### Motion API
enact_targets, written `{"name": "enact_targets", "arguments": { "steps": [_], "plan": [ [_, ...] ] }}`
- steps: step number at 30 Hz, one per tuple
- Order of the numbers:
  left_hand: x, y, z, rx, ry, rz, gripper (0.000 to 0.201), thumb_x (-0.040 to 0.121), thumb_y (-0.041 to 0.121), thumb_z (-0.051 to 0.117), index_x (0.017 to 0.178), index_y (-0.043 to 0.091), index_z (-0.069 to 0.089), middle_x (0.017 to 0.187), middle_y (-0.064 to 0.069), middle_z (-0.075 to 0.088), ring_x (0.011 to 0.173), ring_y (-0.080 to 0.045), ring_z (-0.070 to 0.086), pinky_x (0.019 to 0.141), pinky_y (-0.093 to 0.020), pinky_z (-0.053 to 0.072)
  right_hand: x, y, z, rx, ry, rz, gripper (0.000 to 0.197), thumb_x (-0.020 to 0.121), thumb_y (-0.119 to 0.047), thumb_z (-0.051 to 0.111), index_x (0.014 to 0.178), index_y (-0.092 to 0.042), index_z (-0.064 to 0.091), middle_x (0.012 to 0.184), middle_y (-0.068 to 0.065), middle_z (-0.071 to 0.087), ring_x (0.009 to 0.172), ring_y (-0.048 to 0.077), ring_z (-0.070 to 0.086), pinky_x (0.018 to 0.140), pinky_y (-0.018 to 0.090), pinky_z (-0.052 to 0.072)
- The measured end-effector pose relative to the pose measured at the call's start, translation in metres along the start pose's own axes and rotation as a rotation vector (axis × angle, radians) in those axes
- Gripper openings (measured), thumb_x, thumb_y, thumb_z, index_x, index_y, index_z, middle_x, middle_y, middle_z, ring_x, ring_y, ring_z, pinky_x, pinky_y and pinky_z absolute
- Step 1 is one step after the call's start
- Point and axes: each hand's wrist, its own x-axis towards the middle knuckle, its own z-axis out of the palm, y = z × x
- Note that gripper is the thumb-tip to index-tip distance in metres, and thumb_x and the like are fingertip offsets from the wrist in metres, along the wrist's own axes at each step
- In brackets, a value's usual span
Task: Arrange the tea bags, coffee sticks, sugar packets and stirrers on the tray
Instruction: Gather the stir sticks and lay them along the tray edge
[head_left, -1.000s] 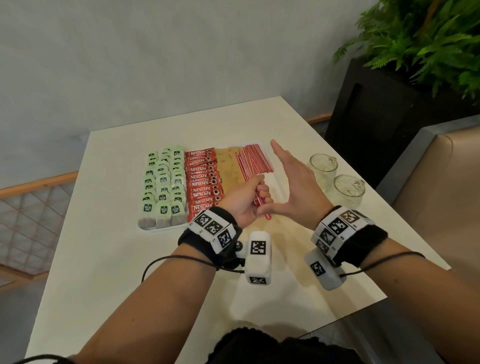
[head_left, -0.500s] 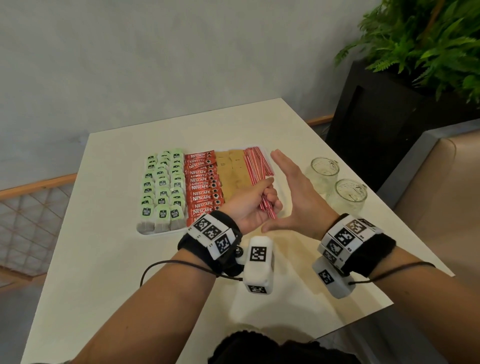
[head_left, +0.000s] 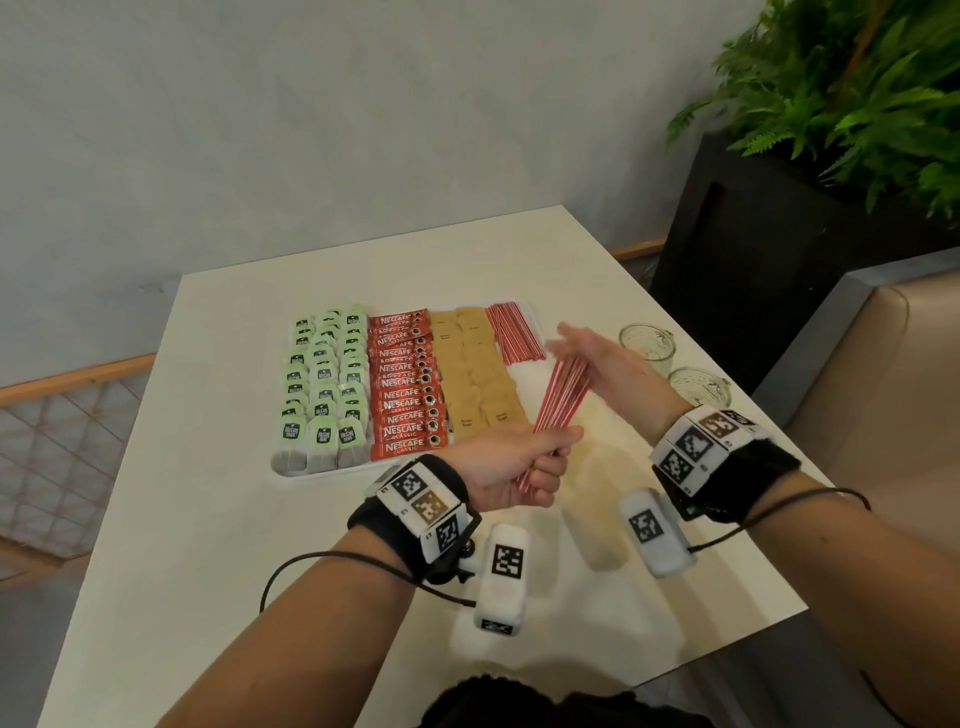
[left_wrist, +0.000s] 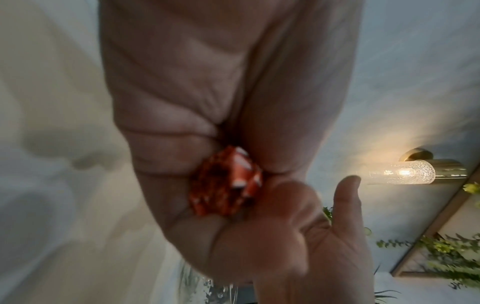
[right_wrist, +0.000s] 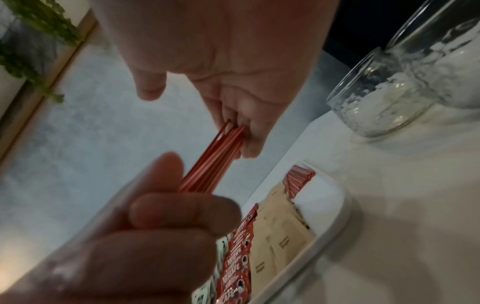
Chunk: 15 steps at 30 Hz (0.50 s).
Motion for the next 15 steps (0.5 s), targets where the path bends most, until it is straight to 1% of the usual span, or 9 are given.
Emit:
{"name": "enact_targets", "arguments": {
  "steps": [2,3,5,6,8,10,11,13,15],
  "plan": [
    [0.001,0.001,0.001,-0.011,-0.02,-0.005,0.031,0.1,0.03,0.051,0.072,0.019,0.045,0.047,0.009,0.036,0.04,-0.005,0.036,0.043,-0.017,0.038,-0.003,-0.002,0.004,-0.048,-0.078,-0.024,0.049,0.096,-0.056,0.042,0.138,-0.031,0.049,0.129,-0.018,0.059,0.129,0.002,0.048,0.106,0.023,0.037],
    [0.001,0.001,0.002,-0.011,-0.021,-0.004,0.031,0.1,0.029,0.051,0.072,0.018,0.045,0.047,0.009,0.036,0.039,-0.005,0.036,0.043,-0.017,0.038,-0.004,-0.003,0.005,-0.036,-0.047,-0.044,0.053,0.095,-0.057,0.041,0.14,-0.031,0.047,0.131,-0.019,0.058,0.127,-0.004,0.048,0.108,0.023,0.035],
    [0.001,0.003,0.003,0.007,-0.025,-0.003,0.031,0.1,0.03,0.051,0.072,0.018,0.044,0.047,0.009,0.036,0.039,-0.005,0.035,0.042,-0.017,0.037,-0.006,-0.005,0.007,0.032,0.019,-0.05,0.062,0.089,-0.062,0.042,0.142,-0.03,0.047,0.136,-0.015,0.057,0.127,-0.007,0.047,0.113,0.027,0.031],
    [0.001,0.003,0.003,0.023,-0.031,-0.005,0.031,0.101,0.03,0.05,0.072,0.019,0.044,0.047,0.009,0.035,0.039,-0.005,0.035,0.042,-0.017,0.037,-0.007,-0.005,0.008,0.042,-0.007,-0.044,0.061,0.088,-0.062,0.042,0.14,-0.031,0.05,0.136,-0.015,0.057,0.127,-0.007,0.047,0.114,0.029,0.03],
    [0.001,0.004,0.002,0.078,-0.04,-0.011,0.033,0.102,0.03,0.049,0.071,0.019,0.042,0.047,0.009,0.032,0.038,-0.005,0.031,0.039,-0.017,0.033,-0.009,-0.003,0.009,0.002,-0.086,-0.021,0.056,0.089,-0.06,0.042,0.137,-0.033,0.053,0.137,-0.017,0.056,0.128,-0.007,0.045,0.116,0.03,0.029],
    [0.001,0.005,-0.003,0.182,-0.034,-0.008,0.036,0.101,0.033,0.05,0.069,0.02,0.041,0.049,0.008,0.029,0.037,-0.004,0.025,0.036,-0.016,0.025,-0.009,-0.004,0.008,-0.018,-0.053,-0.055,0.048,0.095,-0.053,0.043,0.137,-0.034,0.052,0.135,-0.023,0.054,0.128,-0.01,0.044,0.117,0.028,0.028],
    [0.001,0.006,-0.005,0.242,-0.024,-0.007,0.037,0.101,0.034,0.051,0.068,0.02,0.042,0.051,0.007,0.028,0.037,-0.004,0.023,0.035,-0.016,0.022,-0.007,-0.005,0.007,-0.024,-0.005,-0.075,0.04,0.096,-0.05,0.044,0.133,-0.037,0.054,0.131,-0.028,0.056,0.125,-0.011,0.046,0.115,0.028,0.031],
    [0.001,0.008,-0.007,0.323,-0.007,-0.01,0.038,0.1,0.034,0.053,0.067,0.02,0.042,0.052,0.006,0.027,0.037,-0.005,0.022,0.035,-0.016,0.02,-0.003,-0.008,0.006,-0.056,0.069,-0.074,0.031,0.094,-0.058,0.044,0.118,-0.048,0.061,0.121,-0.029,0.062,0.122,-0.003,0.053,0.111,0.035,0.039],
    [-0.001,0.012,-0.006,0.373,-0.016,-0.007,0.038,0.1,0.032,0.054,0.066,0.02,0.042,0.051,0.007,0.028,0.038,-0.005,0.023,0.036,-0.016,0.021,0.003,-0.003,0.007,-0.147,0.068,-0.039,0.043,0.087,-0.069,0.04,0.112,-0.047,0.066,0.119,-0.019,0.067,0.116,0.01,0.06,0.105,0.043,0.045]
  ]
}}
